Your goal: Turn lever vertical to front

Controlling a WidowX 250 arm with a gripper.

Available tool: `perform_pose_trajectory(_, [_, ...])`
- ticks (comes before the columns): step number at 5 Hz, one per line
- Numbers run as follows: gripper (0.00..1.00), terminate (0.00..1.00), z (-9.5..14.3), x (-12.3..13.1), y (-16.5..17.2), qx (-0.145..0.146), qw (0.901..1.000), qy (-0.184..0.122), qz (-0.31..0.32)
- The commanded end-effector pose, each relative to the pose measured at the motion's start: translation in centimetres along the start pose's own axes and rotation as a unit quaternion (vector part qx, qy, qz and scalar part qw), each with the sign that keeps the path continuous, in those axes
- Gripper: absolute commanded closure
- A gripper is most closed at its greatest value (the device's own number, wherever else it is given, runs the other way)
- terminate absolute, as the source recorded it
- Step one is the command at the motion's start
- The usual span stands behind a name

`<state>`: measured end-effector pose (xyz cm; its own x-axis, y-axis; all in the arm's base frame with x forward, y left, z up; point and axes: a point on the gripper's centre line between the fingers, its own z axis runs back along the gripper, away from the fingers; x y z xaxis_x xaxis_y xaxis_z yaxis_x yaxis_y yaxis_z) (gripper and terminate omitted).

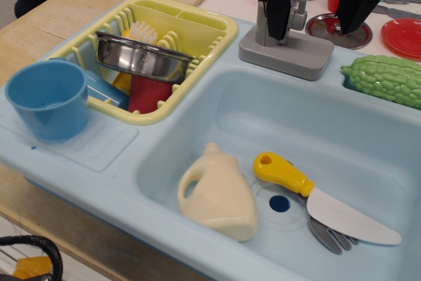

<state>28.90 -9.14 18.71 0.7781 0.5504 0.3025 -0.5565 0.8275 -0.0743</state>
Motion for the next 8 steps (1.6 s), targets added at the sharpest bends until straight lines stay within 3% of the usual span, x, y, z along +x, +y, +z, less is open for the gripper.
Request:
perform_pose_trajectory(1, [0.0, 0.0, 0.0, 0.0, 0.0, 0.0, 1.0, 0.0, 0.0])
perform_pose_trajectory(3, [0.0, 0.0, -0.4, 3.0, -0.7, -0.01, 0.9984, -0.045, -0.033])
perform_pose_trajectory(6, [0.0, 0.0, -1.9, 5.1, -1.5, -0.044, 0.9959, -0.049, -0.062])
perform_pose_trajectory(8, [0.0, 0.0, -2.0, 5.6, -2.4, -0.05, 0.994, -0.055, -0.081])
